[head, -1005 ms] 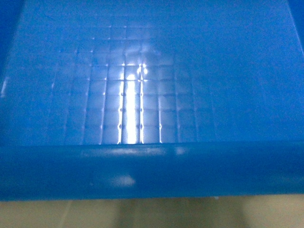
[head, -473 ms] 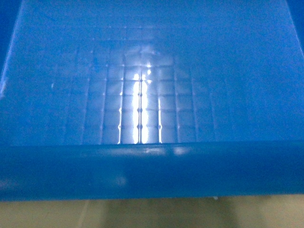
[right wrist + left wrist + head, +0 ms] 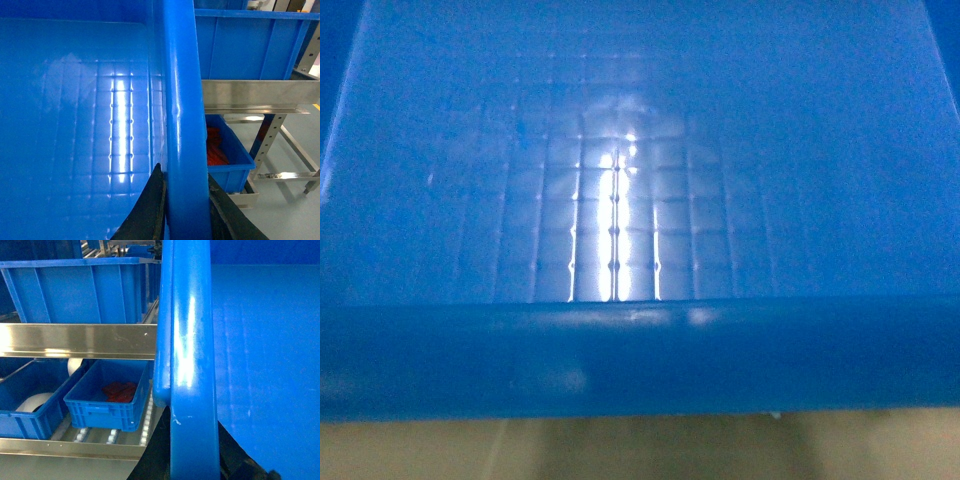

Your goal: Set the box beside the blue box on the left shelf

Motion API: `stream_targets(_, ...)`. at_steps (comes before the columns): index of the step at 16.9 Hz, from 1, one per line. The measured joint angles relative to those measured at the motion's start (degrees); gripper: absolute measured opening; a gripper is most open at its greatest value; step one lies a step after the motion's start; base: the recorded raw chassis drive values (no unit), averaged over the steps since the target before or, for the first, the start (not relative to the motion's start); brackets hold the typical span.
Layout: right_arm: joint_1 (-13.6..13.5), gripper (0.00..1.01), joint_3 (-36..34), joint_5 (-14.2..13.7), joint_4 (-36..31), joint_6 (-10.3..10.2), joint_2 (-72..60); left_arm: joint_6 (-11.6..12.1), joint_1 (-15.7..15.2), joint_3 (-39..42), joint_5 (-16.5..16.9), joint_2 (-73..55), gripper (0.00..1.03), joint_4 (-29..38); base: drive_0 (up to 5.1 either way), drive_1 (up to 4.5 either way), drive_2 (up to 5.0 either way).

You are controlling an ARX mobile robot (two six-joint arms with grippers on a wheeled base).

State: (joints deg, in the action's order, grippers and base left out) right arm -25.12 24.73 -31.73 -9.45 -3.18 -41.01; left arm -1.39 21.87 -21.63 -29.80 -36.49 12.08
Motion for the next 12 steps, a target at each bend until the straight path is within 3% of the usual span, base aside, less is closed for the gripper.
stream_targets(12,0.0,0.12,0.0,0.0,0.0,0.0,0.0,0.0,0.0,0.0,0.0,0.0,0.08,0.0,0.0,0.00,0.0)
